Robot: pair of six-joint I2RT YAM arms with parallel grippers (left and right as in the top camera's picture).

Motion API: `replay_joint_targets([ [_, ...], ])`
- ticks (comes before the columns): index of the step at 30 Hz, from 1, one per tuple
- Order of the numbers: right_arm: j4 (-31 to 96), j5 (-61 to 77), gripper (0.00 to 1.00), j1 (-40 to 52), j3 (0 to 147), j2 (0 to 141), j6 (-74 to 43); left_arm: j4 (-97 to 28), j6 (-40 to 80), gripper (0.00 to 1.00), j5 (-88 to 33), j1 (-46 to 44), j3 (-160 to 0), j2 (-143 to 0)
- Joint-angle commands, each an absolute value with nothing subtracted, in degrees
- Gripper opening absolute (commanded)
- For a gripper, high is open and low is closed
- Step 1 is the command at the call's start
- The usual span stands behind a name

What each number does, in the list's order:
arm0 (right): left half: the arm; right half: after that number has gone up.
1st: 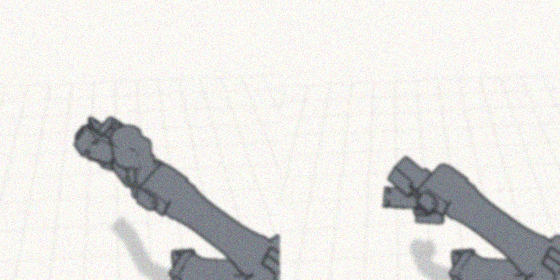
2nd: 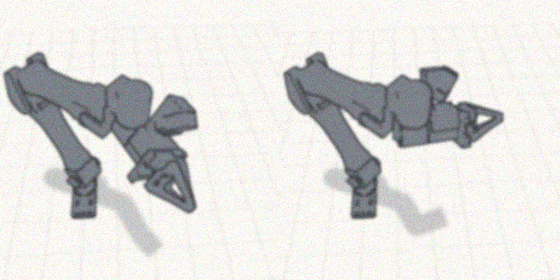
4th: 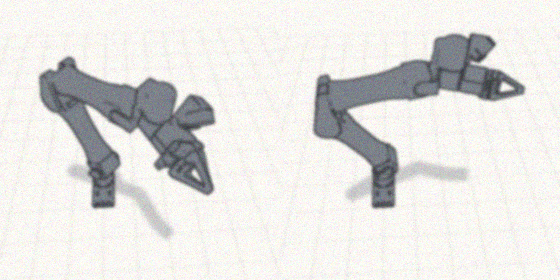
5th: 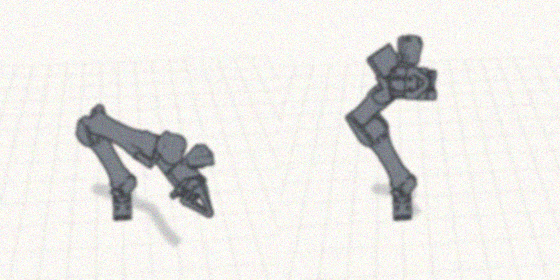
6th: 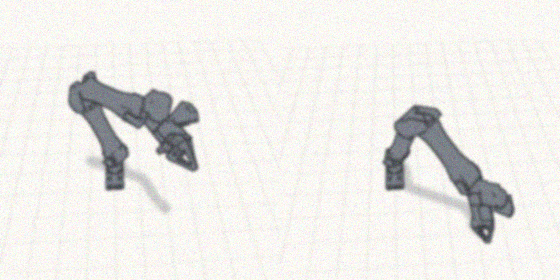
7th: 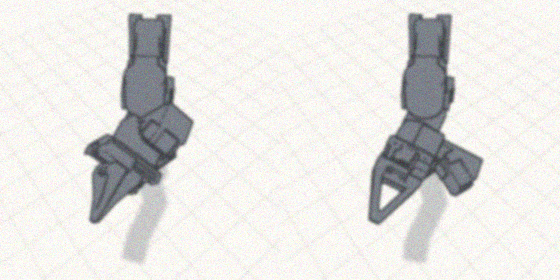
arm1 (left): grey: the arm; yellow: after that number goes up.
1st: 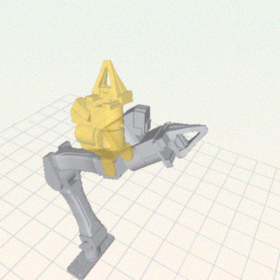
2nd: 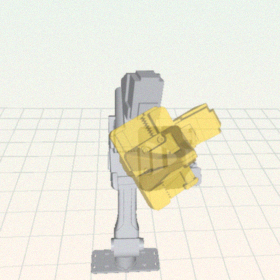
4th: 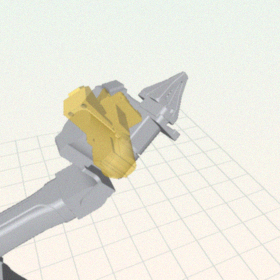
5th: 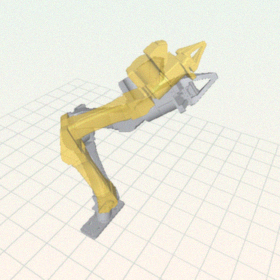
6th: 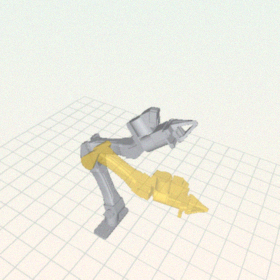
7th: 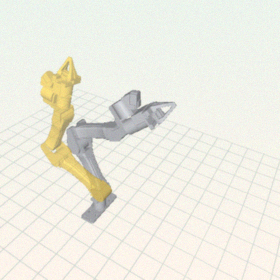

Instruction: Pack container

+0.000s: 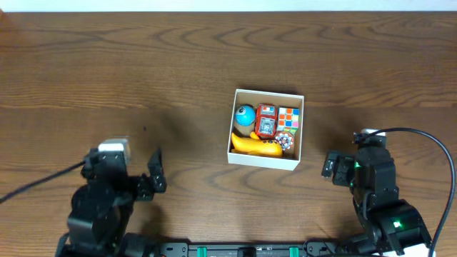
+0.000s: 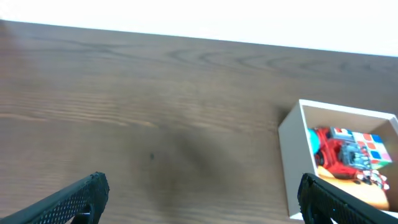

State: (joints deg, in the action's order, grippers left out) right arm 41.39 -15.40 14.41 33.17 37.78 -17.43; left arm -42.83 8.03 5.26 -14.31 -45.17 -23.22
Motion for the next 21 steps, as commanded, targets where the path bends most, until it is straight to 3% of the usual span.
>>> replay_joint_targets([
  [1,41.71,-16.03,0.99,15.03,32.73,38.44,-18.41,-43.48,9.32,0.98,8.21,-14.44,-44.31,-22.17],
  [21,42.28,-16.05,0.99,15.03,32.73,38.7,-18.41,-43.66,9.32,0.98,8.21,-14.44,-44.31,-22.41],
])
